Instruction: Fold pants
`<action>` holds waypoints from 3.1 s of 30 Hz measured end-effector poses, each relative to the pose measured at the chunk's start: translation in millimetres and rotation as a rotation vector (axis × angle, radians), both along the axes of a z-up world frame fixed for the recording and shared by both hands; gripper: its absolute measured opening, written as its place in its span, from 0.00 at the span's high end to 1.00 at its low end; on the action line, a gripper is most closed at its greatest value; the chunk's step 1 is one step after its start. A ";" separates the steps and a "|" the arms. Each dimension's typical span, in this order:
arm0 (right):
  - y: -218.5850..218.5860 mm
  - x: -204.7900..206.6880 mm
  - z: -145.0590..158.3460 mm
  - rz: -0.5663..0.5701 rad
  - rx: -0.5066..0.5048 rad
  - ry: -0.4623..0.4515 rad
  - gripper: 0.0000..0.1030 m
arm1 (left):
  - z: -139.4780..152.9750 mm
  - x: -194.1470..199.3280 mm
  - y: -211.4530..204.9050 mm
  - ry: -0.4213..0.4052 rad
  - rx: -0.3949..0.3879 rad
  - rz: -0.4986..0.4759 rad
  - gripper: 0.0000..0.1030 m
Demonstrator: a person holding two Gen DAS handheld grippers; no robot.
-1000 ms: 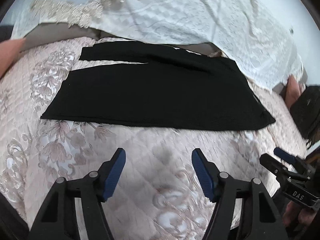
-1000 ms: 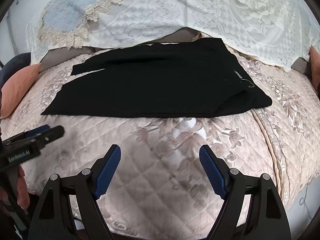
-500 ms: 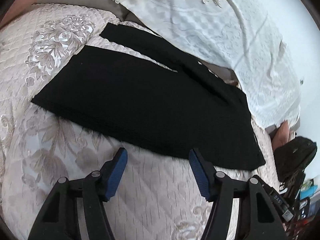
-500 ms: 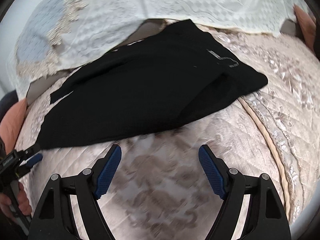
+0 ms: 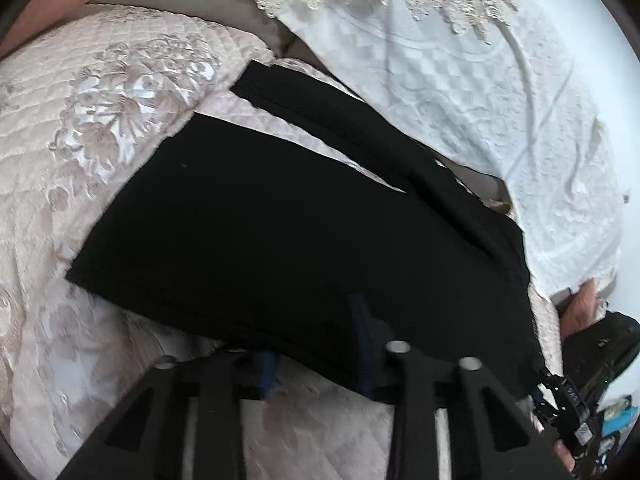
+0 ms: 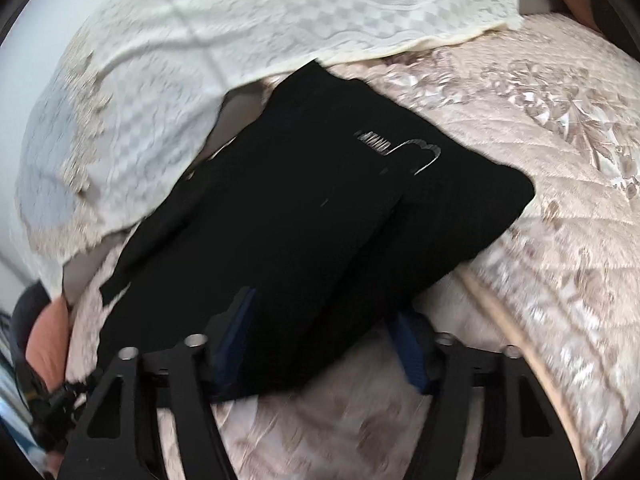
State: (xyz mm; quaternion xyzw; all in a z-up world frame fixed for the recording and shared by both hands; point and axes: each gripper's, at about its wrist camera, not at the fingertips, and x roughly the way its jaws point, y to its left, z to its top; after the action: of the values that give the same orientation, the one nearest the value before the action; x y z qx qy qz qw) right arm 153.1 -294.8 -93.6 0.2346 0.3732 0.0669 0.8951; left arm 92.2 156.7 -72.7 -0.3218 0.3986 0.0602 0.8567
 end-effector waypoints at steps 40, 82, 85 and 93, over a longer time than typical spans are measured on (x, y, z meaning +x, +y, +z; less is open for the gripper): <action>-67.8 -141.1 3.3 -0.167 0.005 0.130 0.84 | 22.9 -140.0 -34.3 0.054 0.126 -0.155 0.87; -5.2 -149.9 30.0 -0.053 -0.399 0.054 0.63 | 31.6 -103.9 -84.8 0.095 0.376 -0.286 0.84; 16.0 -148.3 39.4 0.014 -0.396 0.014 0.63 | 43.4 -102.5 -82.4 0.073 0.390 -0.277 0.84; 78.9 -145.4 51.0 0.183 -0.426 -0.051 0.60 | 73.6 -106.9 -91.0 -0.014 0.407 -0.293 0.84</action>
State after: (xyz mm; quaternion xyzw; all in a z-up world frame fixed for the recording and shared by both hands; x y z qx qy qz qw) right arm 7.7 -215.9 -42.7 0.0039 0.3759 0.0732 0.9238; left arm -14.7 65.7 0.9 -0.0819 0.4150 0.0121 0.9061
